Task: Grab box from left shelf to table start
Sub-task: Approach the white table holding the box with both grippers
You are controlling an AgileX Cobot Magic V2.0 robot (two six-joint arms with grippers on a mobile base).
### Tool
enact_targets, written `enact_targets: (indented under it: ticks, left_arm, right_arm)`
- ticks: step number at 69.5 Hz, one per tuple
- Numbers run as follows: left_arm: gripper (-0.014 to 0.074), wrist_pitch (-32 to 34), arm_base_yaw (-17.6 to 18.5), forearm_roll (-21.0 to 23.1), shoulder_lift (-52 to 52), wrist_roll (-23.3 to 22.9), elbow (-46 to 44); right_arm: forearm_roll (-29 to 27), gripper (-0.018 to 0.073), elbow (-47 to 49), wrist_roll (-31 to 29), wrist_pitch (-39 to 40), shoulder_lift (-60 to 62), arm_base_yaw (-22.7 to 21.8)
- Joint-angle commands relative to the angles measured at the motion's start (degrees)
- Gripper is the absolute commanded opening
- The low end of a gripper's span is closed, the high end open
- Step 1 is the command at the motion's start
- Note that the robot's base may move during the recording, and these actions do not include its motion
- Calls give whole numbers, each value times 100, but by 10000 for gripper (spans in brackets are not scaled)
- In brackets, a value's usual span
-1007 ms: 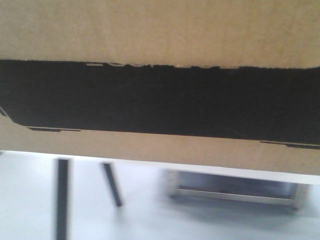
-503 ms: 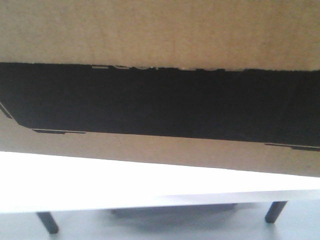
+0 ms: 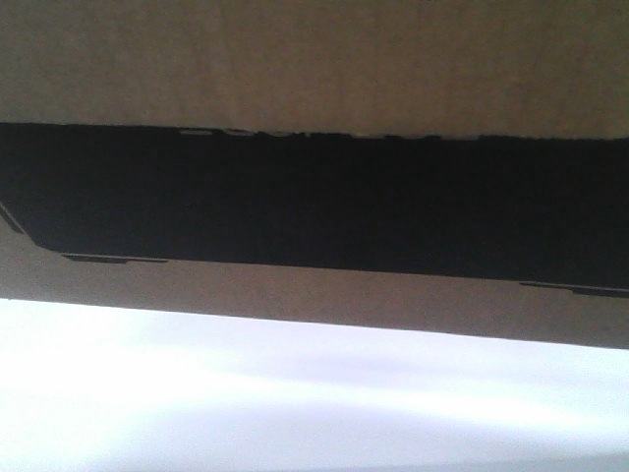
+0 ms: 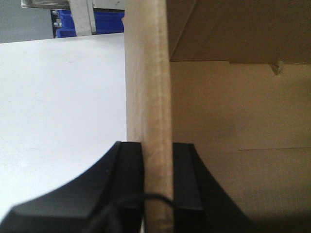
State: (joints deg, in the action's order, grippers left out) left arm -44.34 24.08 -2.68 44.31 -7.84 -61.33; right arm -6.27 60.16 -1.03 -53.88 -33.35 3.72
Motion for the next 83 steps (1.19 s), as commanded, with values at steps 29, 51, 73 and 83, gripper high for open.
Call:
enact_targets:
  ticks: [29, 51, 73, 83]
  left_arm:
    - [-96, 1035, 92, 453, -68, -21, -233]
    - [-96, 1035, 92, 453, -68, -21, -233]
    - [-96, 1035, 92, 453, -68, -21, -233]
    - [-96, 1035, 92, 453, -68, -21, -233]
  right_arm:
    - [-351, 57, 197, -164, 712, -39, 23]
    - [-351, 57, 197, -164, 712, -39, 23]
    - [-351, 57, 197, -164, 712, -39, 23]
    - [-351, 57, 197, -164, 712, -39, 23]
